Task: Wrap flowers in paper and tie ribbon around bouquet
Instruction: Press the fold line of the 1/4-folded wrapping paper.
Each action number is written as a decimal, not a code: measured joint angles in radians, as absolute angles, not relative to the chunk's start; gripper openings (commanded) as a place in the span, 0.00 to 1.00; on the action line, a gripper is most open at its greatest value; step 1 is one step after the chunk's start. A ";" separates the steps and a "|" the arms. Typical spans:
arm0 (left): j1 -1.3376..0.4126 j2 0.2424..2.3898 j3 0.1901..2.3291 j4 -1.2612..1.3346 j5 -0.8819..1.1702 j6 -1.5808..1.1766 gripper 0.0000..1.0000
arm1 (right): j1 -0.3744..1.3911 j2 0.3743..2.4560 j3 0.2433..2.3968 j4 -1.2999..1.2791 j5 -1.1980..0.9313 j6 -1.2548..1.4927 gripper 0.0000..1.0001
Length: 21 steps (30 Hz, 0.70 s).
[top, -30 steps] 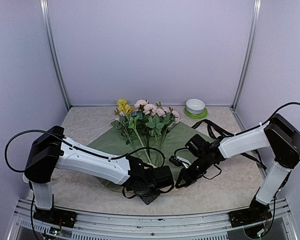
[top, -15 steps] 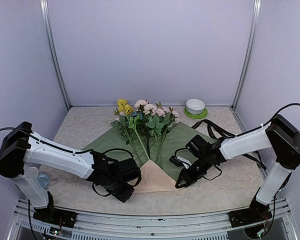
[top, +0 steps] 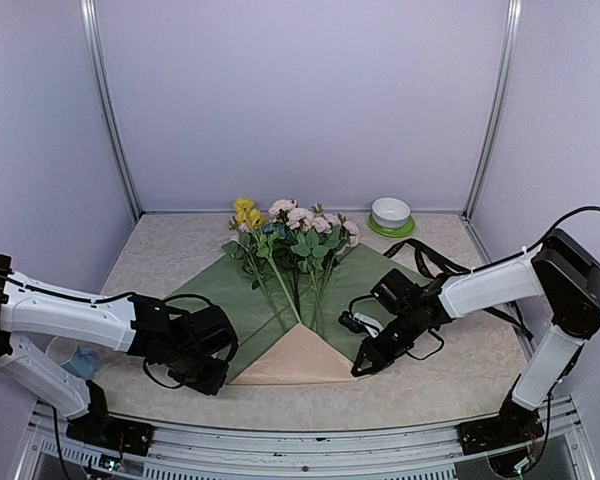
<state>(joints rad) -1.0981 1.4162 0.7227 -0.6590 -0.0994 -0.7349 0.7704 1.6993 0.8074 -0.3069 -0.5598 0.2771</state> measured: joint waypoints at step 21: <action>-1.118 1.716 1.004 -0.559 -0.036 -0.441 0.10 | 0.770 1.699 0.836 -0.370 -0.523 0.281 0.02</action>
